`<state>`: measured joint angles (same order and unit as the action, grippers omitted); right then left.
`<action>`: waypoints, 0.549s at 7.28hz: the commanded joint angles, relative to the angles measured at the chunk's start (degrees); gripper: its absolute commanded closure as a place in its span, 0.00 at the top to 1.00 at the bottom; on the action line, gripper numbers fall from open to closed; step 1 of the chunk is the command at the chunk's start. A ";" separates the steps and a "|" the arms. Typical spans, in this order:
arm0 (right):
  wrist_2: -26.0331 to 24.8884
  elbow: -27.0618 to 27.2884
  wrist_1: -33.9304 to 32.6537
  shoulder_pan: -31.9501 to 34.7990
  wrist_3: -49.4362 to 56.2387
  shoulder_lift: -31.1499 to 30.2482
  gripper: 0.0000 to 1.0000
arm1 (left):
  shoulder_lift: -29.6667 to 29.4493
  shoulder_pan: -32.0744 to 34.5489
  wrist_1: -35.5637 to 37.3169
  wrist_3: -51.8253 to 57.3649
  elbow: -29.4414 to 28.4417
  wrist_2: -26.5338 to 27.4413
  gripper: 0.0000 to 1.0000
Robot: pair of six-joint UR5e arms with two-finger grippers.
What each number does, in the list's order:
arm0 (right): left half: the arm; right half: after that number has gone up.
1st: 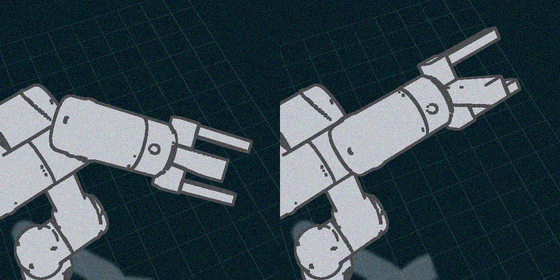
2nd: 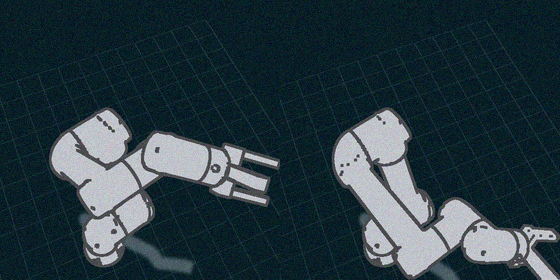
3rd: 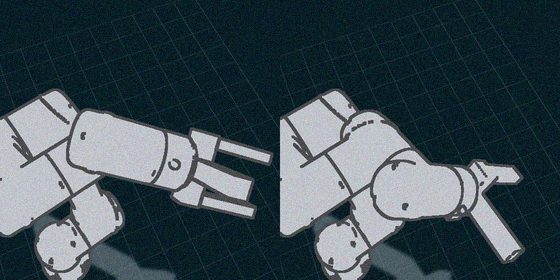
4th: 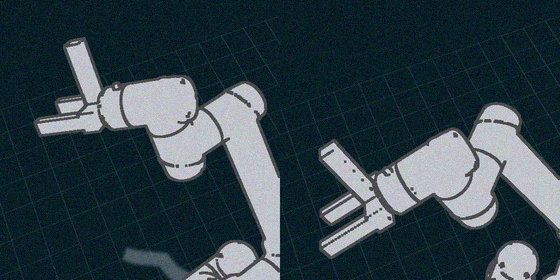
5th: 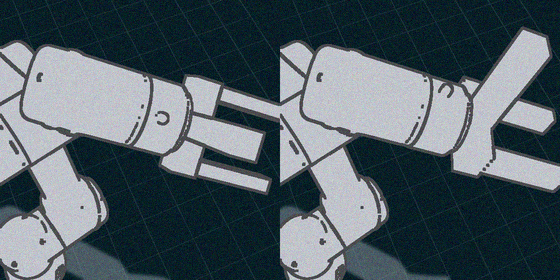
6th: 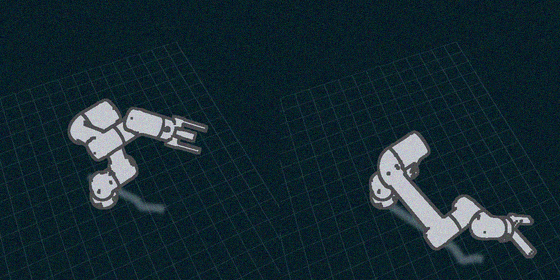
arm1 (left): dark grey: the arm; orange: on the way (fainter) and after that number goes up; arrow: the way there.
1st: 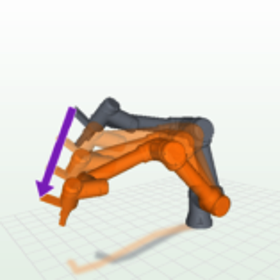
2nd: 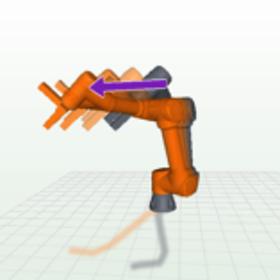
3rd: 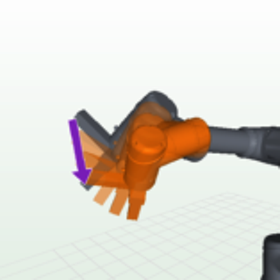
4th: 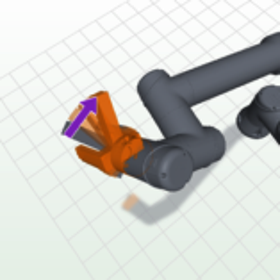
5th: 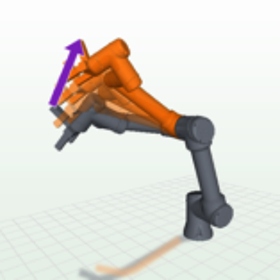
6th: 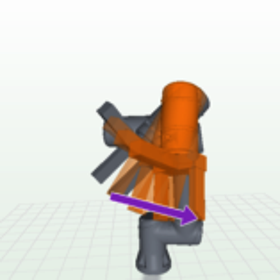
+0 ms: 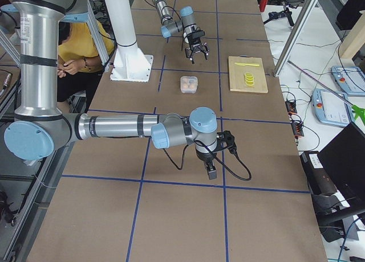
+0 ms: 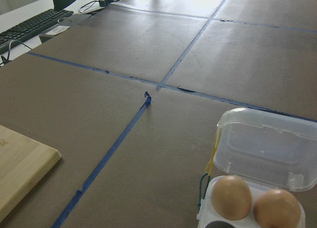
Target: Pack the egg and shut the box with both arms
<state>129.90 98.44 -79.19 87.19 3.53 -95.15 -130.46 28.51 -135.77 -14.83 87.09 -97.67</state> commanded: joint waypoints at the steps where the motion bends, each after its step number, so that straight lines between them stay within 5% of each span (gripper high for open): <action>1: 0.00 0.00 0.00 0.00 -0.01 -0.03 1.00 | 5.19 10.38 19.76 5.82 10.94 -8.99 1.00; 4: -0.09 -0.53 0.00 0.00 0.08 -0.12 1.00 | 11.95 28.21 32.66 21.76 15.65 -14.02 1.00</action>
<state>129.85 98.07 -79.19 87.19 3.59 -95.26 -121.87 49.25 -106.94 2.15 101.76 -109.46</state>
